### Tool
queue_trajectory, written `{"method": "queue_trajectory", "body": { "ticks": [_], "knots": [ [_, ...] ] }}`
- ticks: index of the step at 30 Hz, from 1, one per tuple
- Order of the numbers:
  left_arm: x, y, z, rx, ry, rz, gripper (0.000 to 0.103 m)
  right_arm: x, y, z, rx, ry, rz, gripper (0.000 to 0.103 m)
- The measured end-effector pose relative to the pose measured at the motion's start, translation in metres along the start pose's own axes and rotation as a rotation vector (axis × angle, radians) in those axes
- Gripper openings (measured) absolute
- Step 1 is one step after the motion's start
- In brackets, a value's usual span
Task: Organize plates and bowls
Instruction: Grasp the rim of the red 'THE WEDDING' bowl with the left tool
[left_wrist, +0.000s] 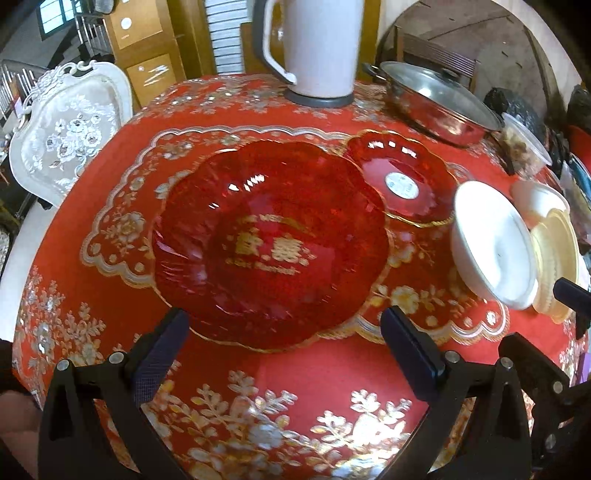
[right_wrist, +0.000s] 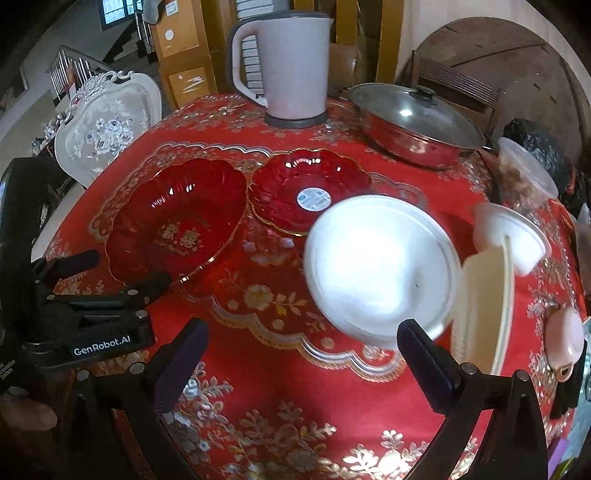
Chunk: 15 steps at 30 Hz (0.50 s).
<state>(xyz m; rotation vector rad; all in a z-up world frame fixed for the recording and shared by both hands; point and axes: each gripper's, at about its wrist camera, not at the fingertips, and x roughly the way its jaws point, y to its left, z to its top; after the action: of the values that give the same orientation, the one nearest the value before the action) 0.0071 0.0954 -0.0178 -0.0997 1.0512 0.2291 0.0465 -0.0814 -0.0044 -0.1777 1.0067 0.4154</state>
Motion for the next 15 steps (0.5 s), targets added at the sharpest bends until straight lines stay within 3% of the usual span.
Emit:
{"method": "queue_trajectory", "body": {
  "ticks": [9, 15],
  "knots": [
    [0.010, 0.059, 0.027, -0.083, -0.013, 0.067, 0.103, 0.030, 0.021, 0.038, 0.058, 0.029, 0.104, 0.102],
    [0.026, 0.084, 0.033, -0.117, 0.013, 0.079, 0.103, 0.064, 0.034, 0.047, 0.104, 0.103, 0.162, 0.102]
  ]
}}
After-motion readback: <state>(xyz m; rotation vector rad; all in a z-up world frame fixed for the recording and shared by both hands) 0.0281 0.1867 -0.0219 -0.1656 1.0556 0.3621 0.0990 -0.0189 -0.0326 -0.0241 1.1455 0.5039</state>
